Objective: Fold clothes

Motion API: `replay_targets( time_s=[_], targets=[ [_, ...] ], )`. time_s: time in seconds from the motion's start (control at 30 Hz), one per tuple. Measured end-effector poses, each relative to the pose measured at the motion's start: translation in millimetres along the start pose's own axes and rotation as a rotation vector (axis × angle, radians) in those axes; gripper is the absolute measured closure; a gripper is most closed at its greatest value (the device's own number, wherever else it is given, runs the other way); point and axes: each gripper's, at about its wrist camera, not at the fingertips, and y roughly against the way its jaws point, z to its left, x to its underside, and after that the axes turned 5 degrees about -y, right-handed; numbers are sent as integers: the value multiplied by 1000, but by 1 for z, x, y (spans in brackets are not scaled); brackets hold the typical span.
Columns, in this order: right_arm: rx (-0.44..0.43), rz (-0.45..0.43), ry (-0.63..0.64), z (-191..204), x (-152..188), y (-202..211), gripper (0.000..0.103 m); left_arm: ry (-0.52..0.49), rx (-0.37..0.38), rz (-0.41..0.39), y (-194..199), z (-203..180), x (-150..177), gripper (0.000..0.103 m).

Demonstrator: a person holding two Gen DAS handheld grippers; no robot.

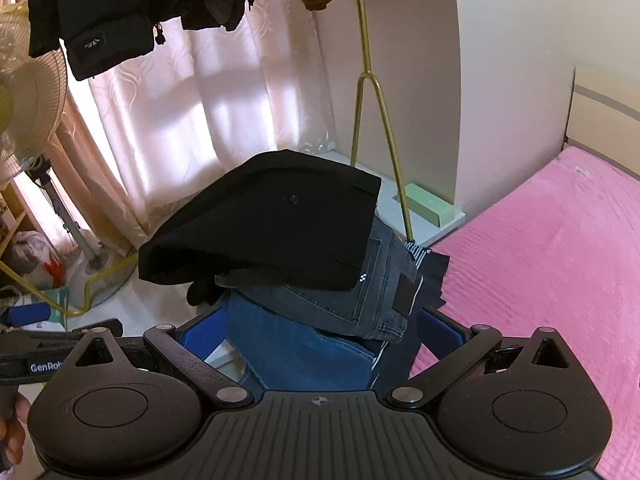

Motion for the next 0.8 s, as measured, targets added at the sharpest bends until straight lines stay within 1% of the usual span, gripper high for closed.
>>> replay_targets(
  time_s=[0.2, 0.4, 0.5, 0.6, 0.67, 0.8],
  targets=[
    [6, -3, 18, -1, 8, 0, 0, 36, 30, 4, 0, 9, 3, 1],
    [-45, 33, 2, -9, 4, -8, 0, 71, 61, 8, 1, 18, 6, 1],
    [-55, 34, -3, -11, 7, -8, 0, 112, 77, 19, 5, 12, 6, 1],
    [-49, 41, -9, -12, 11, -9, 0, 117, 71, 18, 10, 11, 6, 1],
    [-46, 42, -11, -13, 11, -10, 0, 100, 65, 23, 10, 10, -1, 1],
    [-41, 38, -8, -14, 11, -9, 0, 105, 62, 8, 7, 10, -2, 1]
  ],
)
